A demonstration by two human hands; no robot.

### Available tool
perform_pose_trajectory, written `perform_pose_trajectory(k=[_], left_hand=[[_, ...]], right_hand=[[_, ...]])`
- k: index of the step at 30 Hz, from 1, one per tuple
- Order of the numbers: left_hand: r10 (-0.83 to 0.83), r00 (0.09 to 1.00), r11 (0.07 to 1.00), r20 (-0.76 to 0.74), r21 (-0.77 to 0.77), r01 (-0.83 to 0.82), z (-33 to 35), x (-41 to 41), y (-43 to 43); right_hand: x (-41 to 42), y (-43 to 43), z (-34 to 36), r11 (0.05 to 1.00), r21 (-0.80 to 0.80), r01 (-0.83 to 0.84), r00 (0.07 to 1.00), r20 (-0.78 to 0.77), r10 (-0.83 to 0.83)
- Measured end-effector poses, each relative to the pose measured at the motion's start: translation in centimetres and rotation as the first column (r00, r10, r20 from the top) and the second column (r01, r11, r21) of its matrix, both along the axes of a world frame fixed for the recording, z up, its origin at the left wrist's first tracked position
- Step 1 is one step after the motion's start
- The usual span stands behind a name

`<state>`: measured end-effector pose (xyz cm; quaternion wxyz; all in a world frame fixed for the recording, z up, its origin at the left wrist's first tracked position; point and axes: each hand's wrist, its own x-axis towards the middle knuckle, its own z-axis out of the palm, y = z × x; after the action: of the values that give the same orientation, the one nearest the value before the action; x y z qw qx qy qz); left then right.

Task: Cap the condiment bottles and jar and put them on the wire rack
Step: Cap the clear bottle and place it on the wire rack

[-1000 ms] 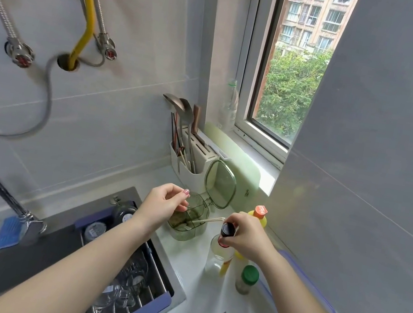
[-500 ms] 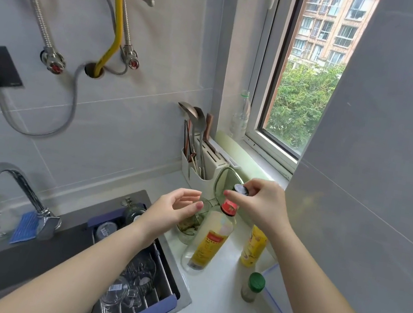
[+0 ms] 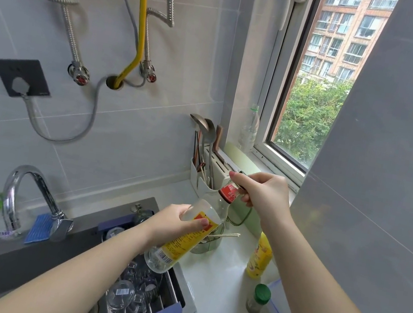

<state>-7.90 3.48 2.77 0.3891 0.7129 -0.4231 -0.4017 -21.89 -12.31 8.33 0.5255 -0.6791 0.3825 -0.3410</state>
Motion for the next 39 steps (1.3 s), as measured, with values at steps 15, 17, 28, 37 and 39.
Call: perform_pose_trajectory(k=[15, 17, 28, 37, 39], left_hand=[[-0.260, 0.796, 0.942, -0.547, 0.038, 0.333, 2.3, 0.7, 0.4], [-0.277, 0.729, 0.934, -0.626, 0.003, 0.357, 2.6, 0.6, 0.3], [-0.328, 0.625, 0.896, -0.709, -0.023, 0.444, 2.9, 0.0, -0.5], [-0.091, 0.995, 0.996, 0.037, -0.011, 0.091, 3.2, -2.1, -1.0], [-0.004, 0.964, 0.999, 0.265, -0.039, 0.015, 3.3, -2.5, -1.0]], right_hand=[[-0.6, -1.0, 2.6, 0.981, -0.006, -0.193, 0.954, 0.231, 0.189], [-0.8, -0.9, 2.7, 0.959, -0.131, -0.253, 0.938, 0.209, 0.276], [-1.8, -0.3, 2.7, 0.811, -0.523, -0.262, 0.938, 0.057, 0.341], [-1.7, -1.9, 1.5, 0.855, -0.478, -0.199, 0.978, -0.157, 0.139], [-1.7, -2.0, 1.3, 0.849, -0.503, -0.164, 0.973, -0.224, 0.056]])
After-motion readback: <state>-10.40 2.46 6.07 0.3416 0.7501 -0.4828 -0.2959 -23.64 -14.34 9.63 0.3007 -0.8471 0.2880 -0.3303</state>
